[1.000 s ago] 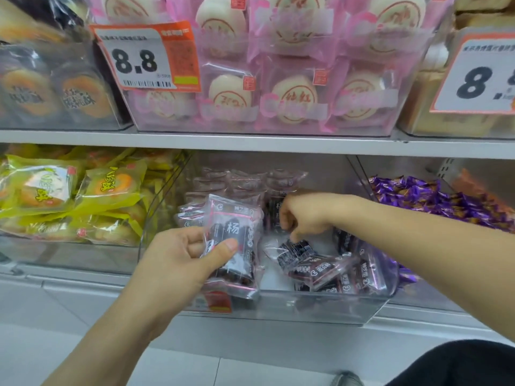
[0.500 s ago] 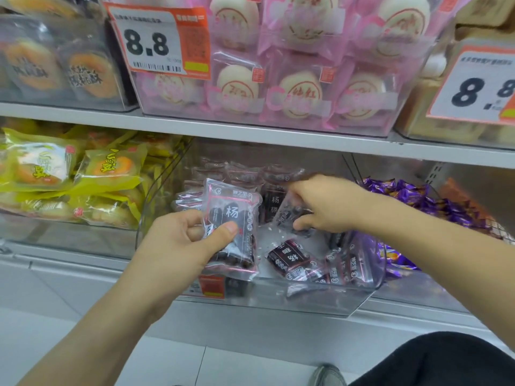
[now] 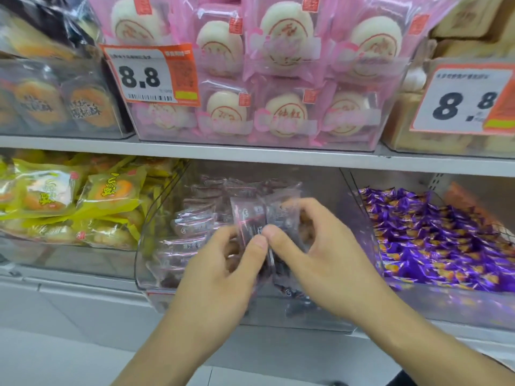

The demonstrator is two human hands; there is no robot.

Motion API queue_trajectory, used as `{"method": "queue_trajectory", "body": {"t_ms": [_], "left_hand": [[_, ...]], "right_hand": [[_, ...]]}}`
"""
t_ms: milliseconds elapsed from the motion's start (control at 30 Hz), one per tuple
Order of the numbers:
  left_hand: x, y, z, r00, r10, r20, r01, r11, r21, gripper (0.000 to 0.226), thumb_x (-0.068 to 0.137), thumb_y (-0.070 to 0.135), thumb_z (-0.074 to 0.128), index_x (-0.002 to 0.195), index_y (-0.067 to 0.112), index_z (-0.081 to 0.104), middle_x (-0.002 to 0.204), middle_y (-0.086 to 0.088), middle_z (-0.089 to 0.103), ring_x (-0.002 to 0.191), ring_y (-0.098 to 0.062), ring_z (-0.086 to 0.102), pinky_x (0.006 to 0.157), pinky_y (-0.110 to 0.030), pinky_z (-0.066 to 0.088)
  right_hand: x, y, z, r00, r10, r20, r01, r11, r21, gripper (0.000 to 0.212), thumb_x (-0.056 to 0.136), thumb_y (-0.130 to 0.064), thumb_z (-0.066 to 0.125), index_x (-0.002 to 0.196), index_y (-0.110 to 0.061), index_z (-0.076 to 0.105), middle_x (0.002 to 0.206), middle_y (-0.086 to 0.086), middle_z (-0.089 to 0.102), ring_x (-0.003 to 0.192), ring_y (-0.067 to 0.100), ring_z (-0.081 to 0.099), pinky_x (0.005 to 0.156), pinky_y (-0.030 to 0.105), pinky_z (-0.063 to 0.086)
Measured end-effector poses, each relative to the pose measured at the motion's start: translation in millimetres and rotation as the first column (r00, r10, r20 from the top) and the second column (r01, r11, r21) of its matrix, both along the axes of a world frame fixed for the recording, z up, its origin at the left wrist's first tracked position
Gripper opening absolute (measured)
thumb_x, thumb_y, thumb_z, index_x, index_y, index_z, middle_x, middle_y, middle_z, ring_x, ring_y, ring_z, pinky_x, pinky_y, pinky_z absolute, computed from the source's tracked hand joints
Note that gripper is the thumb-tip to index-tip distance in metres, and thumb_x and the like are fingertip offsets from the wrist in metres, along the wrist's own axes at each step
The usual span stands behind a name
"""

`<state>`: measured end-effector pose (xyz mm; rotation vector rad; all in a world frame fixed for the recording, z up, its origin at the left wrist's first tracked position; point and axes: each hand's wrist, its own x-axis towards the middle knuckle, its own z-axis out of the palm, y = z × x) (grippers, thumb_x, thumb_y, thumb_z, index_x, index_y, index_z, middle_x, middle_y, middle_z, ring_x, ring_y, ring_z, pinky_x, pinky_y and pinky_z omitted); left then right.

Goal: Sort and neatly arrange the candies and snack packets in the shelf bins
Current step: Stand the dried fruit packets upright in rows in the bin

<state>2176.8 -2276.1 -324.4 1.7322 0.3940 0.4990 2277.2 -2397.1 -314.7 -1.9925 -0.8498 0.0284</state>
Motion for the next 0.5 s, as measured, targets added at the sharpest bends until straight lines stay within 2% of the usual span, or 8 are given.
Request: {"method": "queue_trajectory", "body": {"t_ms": [67,133,200,233,300,367,433,500], "left_hand": [[1.2,-2.4,-2.5,1.0,-0.025,0.017,0.026,0.996,-0.082,0.046,0.078,0.069,0.062,0.106,0.033,0.067,0.097,0.005,0.076,0.094,-0.017,0.072,0.091,-0.045,0.054],[1.5,0.2,-6.0,0.999,-0.018,0.029,0.022,0.988,-0.151,0.062,0.067,0.081,0.058,0.11,0.037,0.066,0.105,0.002,0.074,0.102,-0.021,0.07,0.096,-0.053,0.05],[0.6,1.8,-5.4,1.0,0.002,0.017,0.002,0.982,-0.187,0.074,0.062,0.09,0.054,0.118,0.043,0.063,0.116,0.007,0.071,0.113,-0.017,0.065,0.102,-0.051,0.046],[0.4,3.2,-5.2,1.0,0.024,0.015,-0.02,0.978,-0.207,0.075,0.064,0.091,0.053,0.122,0.045,0.062,0.121,0.01,0.069,0.118,-0.014,0.062,0.104,-0.049,0.044],[1.6,4.8,-2.7,0.996,0.075,0.055,-0.061,0.971,-0.232,0.057,0.077,0.078,0.05,0.116,0.041,0.069,0.116,0.01,0.072,0.114,-0.012,0.065,0.104,-0.046,0.044],[3.3,4.3,1.7,0.996,0.067,0.052,-0.05,0.961,-0.271,0.048,0.084,0.064,0.047,0.109,0.033,0.074,0.108,0.004,0.075,0.108,-0.018,0.069,0.102,-0.048,0.046],[3.1,3.4,2.7,0.996,0.067,0.055,-0.044,0.94,-0.339,0.047,0.079,0.058,0.053,0.108,0.027,0.074,0.108,-0.003,0.075,0.105,-0.026,0.07,0.101,-0.054,0.047],[1.7,3.1,4.0,0.993,0.089,0.077,-0.052,0.916,-0.398,0.038,0.078,0.048,0.057,0.099,0.024,0.076,0.105,-0.008,0.075,0.1,-0.031,0.071,0.097,-0.057,0.049]], "right_hand": [[-5.6,0.3,-2.1,0.986,0.111,-0.122,-0.107,0.994,0.039,0.039,0.084,-0.064,0.049,0.118,-0.047,0.057,0.105,-0.019,0.053,0.09,-0.005,0.058,0.083,0.009,0.042],[-7.9,-3.1,-7.1,0.905,0.29,-0.311,-0.25,0.955,0.162,0.056,0.088,-0.067,0.046,0.137,-0.041,0.052,0.107,-0.017,0.048,0.083,0.002,0.063,0.085,0.019,0.049],[-11.1,-6.0,-9.4,0.842,0.415,-0.344,-0.36,0.908,0.214,0.048,0.096,-0.049,0.053,0.142,-0.035,0.049,0.11,-0.015,0.044,0.079,0.01,0.064,0.078,0.023,0.053],[-12.1,-6.5,-10.5,0.877,0.405,-0.259,-0.372,0.913,0.171,0.045,0.097,-0.036,0.058,0.141,-0.036,0.049,0.109,-0.015,0.044,0.079,0.011,0.063,0.073,0.022,0.053],[-12.1,-7.1,-12.0,0.96,0.276,-0.053,-0.27,0.957,0.102,0.048,0.09,-0.024,0.07,0.131,-0.045,0.057,0.103,-0.017,0.046,0.082,0.014,0.058,0.067,0.019,0.048],[-9.7,-9.4,-12.1,0.99,0.135,0.028,-0.137,0.986,0.098,0.057,0.075,-0.041,0.08,0.124,-0.053,0.054,0.103,-0.017,0.047,0.092,0.012,0.056,0.072,0.017,0.044],[-6.0,-12.8,-11.8,0.99,0.131,-0.051,-0.125,0.987,0.102,0.078,0.06,-0.057,0.081,0.128,-0.055,0.043,0.113,-0.02,0.049,0.103,0.008,0.056,0.079,0.02,0.048],[0.7,-15.1,-10.4,0.913,0.263,-0.311,-0.221,0.961,0.164,0.088,0.058,-0.05,0.091,0.132,-0.05,0.044,0.119,-0.013,0.059,0.102,0.011,0.064,0.085,0.029,0.056]]}}
